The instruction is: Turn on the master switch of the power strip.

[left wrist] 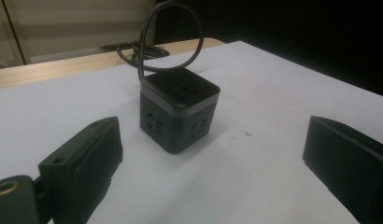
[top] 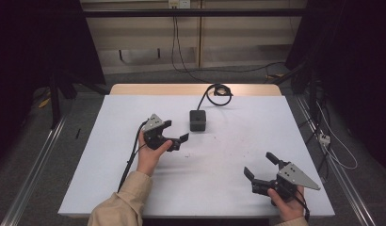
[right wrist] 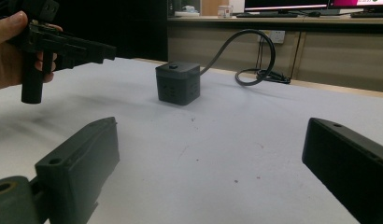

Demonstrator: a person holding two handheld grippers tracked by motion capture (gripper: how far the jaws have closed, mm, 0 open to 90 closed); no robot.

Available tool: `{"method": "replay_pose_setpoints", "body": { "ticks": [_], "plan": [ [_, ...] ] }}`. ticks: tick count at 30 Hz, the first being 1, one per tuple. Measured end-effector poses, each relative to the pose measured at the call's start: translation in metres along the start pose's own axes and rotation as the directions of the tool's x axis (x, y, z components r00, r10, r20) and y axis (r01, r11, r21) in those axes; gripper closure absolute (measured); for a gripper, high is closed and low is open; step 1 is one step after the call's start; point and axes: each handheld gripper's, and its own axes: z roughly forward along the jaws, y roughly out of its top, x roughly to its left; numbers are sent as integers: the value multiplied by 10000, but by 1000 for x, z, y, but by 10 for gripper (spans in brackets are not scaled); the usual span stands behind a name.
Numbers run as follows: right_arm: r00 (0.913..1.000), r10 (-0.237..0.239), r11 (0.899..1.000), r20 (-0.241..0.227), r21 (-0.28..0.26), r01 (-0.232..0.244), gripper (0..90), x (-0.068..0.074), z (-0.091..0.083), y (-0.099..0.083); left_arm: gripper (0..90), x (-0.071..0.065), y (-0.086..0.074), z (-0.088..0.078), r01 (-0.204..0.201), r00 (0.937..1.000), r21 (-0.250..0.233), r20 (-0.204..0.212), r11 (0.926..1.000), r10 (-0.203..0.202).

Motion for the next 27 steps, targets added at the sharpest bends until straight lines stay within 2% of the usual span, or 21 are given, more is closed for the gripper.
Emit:
{"method": "replay_pose_setpoints", "body": {
  "ticks": [6,27],
  "plan": [
    [10000,25,10000,-7,-9,-25,33,0,0,0,44,-1,8,5,-231,9997,28,-19,9997,231],
    [9999,18,10000,-104,-6,-18,34,1,0,0,52,-1,20,23,-326,9994,308,83,9990,324]
  ]
}}
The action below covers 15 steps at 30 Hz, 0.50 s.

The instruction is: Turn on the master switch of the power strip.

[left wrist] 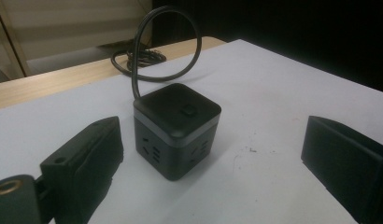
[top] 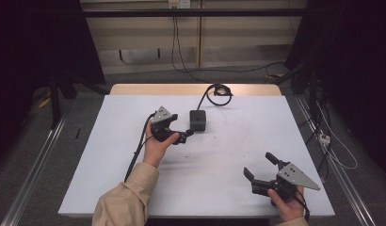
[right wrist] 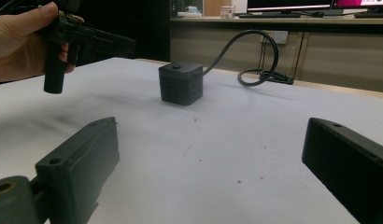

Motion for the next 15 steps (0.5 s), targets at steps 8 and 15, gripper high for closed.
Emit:
{"method": "replay_pose_setpoints", "body": {
  "ticks": [8,15],
  "plan": [
    [10000,-12,10000,-73,4,12,36,0,0,0,52,0,3,7,-39,10000,98,33,9999,39],
    [9999,-59,10000,-89,22,60,39,0,0,0,58,0,4,14,-87,10000,190,36,9998,86]
  ]
}}
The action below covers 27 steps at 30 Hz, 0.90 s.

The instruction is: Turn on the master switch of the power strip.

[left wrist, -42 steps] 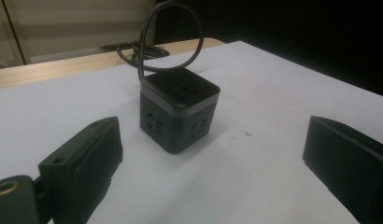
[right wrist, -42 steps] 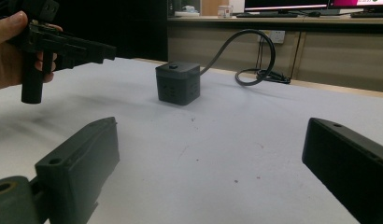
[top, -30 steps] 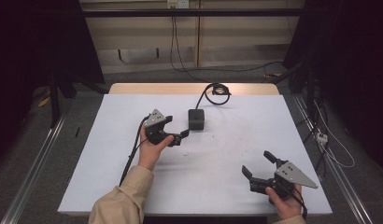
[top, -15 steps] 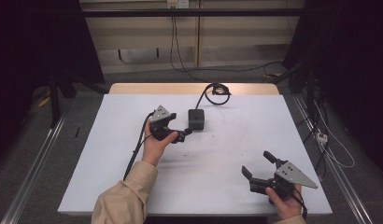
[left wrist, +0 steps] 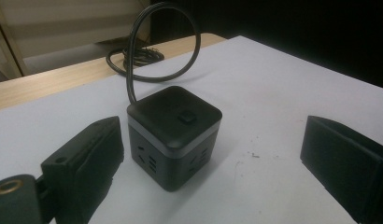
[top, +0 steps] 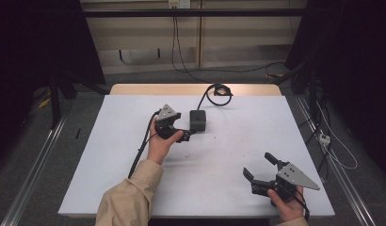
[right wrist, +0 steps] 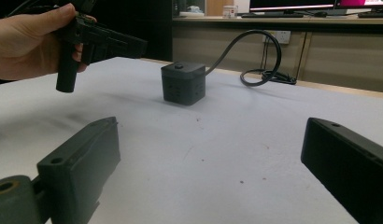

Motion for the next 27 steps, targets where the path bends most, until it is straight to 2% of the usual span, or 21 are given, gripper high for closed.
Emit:
{"method": "replay_pose_setpoints", "body": {
  "ticks": [14,27],
  "plan": [
    [10000,49,10000,-12,-34,-49,37,0,0,0,80,1,5,7,-97,9999,109,-36,9999,97],
    [10000,58,10000,-11,-43,-58,37,-1,0,0,96,4,3,12,38,9999,113,-129,9999,-37]
  ]
}}
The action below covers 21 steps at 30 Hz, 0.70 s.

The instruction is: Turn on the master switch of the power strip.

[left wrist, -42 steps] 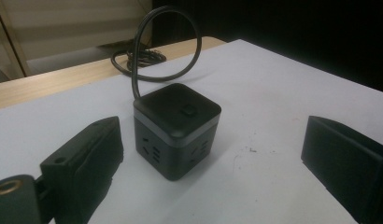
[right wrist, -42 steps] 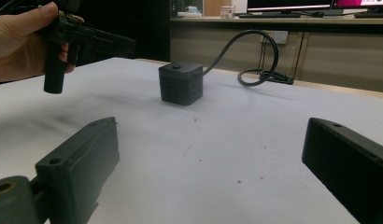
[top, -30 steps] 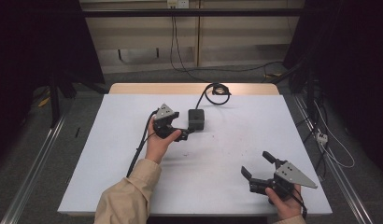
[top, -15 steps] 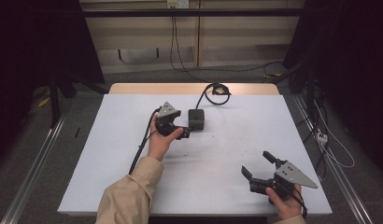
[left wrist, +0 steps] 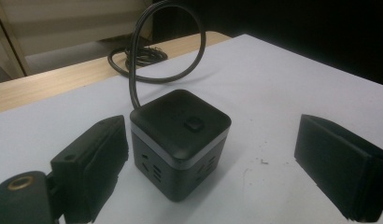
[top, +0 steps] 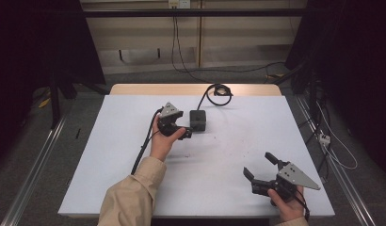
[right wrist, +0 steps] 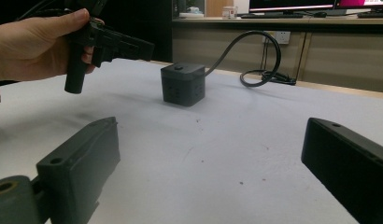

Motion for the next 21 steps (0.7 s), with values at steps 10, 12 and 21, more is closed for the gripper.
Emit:
{"method": "replay_pose_setpoints", "body": {
  "ticks": [10,12,21],
  "plan": [
    [10000,12,10000,-1,-18,-12,37,0,0,0,180,1,3,5,-177,9998,82,-18,9998,177],
    [10000,15,10000,8,-25,-15,37,0,0,0,216,1,4,5,-204,9998,83,-10,9998,204],
    [10000,14,10000,7,-42,-14,37,0,0,0,321,8,6,6,8,9999,81,-163,10000,-7]
  ]
}}
